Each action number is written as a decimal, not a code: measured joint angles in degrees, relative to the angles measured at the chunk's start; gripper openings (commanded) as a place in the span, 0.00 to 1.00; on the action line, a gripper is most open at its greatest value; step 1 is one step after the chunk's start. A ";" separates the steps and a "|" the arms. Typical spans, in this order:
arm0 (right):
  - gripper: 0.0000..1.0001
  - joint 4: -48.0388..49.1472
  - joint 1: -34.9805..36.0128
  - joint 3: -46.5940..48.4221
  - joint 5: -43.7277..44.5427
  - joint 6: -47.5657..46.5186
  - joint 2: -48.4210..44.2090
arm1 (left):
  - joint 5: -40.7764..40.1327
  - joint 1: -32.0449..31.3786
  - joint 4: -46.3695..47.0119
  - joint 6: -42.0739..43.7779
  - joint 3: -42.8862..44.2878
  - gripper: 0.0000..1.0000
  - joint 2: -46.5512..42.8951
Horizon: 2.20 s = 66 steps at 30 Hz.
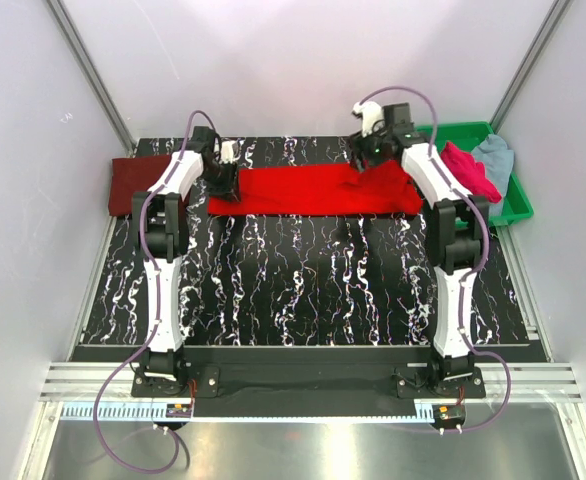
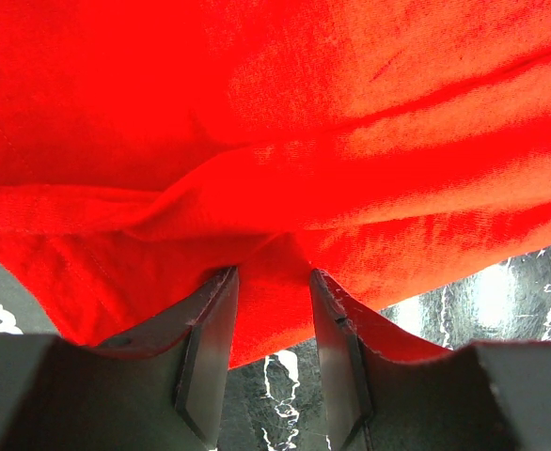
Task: Fold and stack the t-shirts
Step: Fold the tshirt
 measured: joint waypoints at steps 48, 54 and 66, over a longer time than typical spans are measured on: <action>0.69 -8.90 2.23 12.39 2.56 6.54 10.27 | -3.87 -1.16 -1.90 1.53 -4.52 0.63 -6.29; 0.70 -8.59 -3.32 -0.35 -0.50 15.17 -1.60 | -4.31 -1.16 -2.95 3.56 -1.81 0.64 -9.22; 0.71 -10.40 -7.54 -5.25 -5.92 26.95 3.82 | -8.55 -1.18 -1.97 4.31 4.83 0.67 -1.97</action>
